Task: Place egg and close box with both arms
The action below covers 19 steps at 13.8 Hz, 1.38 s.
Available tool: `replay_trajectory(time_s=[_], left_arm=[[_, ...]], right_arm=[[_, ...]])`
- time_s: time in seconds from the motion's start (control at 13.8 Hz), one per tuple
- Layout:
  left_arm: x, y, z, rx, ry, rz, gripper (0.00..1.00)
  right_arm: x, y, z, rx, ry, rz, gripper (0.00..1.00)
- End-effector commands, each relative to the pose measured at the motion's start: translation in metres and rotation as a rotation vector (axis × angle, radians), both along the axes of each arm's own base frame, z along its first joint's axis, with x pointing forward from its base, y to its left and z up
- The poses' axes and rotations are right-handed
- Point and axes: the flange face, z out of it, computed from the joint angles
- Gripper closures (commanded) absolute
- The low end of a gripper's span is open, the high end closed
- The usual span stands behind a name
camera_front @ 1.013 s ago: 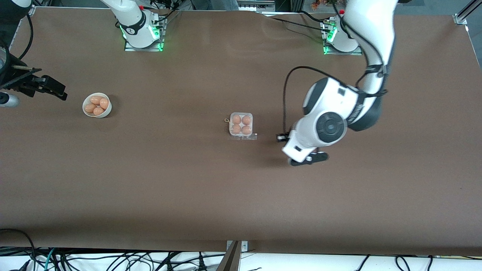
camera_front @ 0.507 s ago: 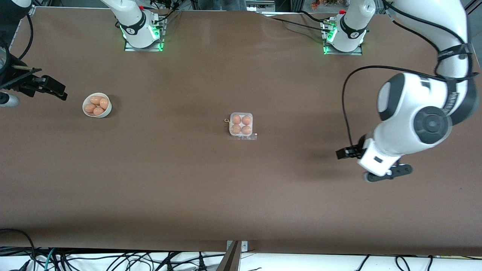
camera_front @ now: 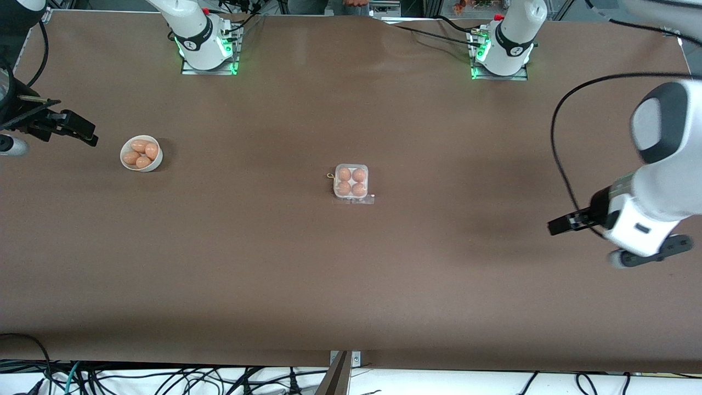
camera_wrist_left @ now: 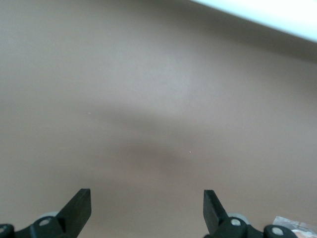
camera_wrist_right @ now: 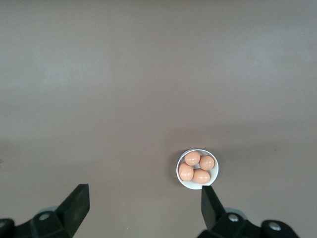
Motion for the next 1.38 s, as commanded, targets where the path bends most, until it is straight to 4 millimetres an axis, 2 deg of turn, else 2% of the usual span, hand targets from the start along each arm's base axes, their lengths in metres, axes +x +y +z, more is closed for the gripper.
replay_trajectory(time_s=[0.0,0.14,0.22,0.36,0.51,0.72,1.01,1.3], left_arm=[[-0.024,0.016,0.046,0.004,-0.038,-0.065,0.00],[-0.047,0.023,0.064,0.002,-0.048,-0.134,0.00],[-0.056,0.039,0.070,0.001,-0.050,-0.152,0.00],[-0.074,0.059,0.072,-0.006,-0.039,-0.192,0.00],[-0.089,0.065,0.068,-0.002,-0.020,-0.203,0.00],[-0.109,0.068,0.069,0.006,-0.022,-0.204,0.00],[-0.128,0.068,0.085,-0.002,-0.018,-0.203,0.00],[-0.144,0.052,0.092,-0.010,0.032,-0.234,0.00]], right_arm=[[-0.003,-0.001,0.002,0.000,-0.003,0.004,0.00],[-0.003,-0.001,0.002,0.000,-0.003,0.004,0.00],[-0.003,-0.001,0.002,0.000,-0.003,0.004,0.00],[-0.003,-0.001,0.003,0.000,-0.005,0.004,0.00],[-0.003,-0.001,0.002,0.000,-0.003,0.004,0.00],[-0.003,-0.001,0.002,0.000,-0.003,0.004,0.00],[-0.003,-0.001,0.002,0.000,-0.003,0.004,0.00],[-0.003,-0.001,0.002,0.000,-0.003,0.004,0.00]])
